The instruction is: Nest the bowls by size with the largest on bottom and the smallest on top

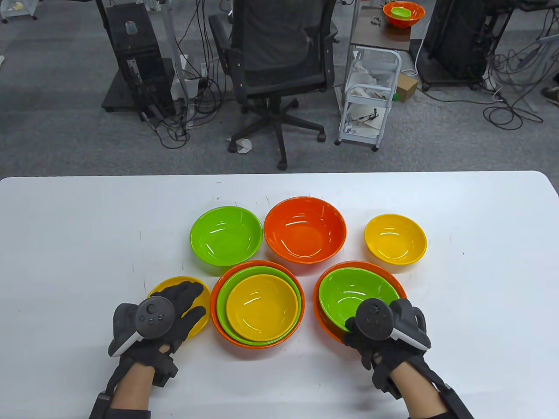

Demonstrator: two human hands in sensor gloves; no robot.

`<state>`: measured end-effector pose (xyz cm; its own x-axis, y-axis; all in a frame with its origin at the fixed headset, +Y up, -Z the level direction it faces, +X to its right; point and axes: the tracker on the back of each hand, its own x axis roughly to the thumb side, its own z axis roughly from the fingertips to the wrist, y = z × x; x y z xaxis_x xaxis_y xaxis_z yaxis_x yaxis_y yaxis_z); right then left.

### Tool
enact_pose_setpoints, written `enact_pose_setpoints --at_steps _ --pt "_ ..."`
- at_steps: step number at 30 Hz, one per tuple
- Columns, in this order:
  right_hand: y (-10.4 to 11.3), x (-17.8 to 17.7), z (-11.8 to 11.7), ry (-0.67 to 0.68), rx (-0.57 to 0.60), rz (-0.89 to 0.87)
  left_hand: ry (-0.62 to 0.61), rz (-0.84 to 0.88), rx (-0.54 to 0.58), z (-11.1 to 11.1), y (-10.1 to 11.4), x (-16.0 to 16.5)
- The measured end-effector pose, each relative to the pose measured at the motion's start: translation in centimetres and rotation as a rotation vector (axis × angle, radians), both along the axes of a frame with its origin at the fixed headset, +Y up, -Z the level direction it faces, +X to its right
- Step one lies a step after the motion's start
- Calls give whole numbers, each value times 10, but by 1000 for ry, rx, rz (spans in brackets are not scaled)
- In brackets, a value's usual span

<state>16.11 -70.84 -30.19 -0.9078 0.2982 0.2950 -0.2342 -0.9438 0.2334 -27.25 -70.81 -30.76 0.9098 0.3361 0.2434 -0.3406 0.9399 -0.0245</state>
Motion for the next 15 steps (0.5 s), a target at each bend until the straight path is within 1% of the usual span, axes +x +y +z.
enact_pose_setpoints --at_steps 3,6,11,15 --pt "-3 3 -2 -6 -16 -36 0 0 -2 0 0 0" --pt "-7 5 -4 -12 -71 -51 -1 -2 -4 0 -1 0" --pt "-12 7 -7 -17 -129 -102 -8 -3 -9 0 0 2" --pt "-15 11 -8 -37 -144 -147 -23 -3 1 1 3 6"
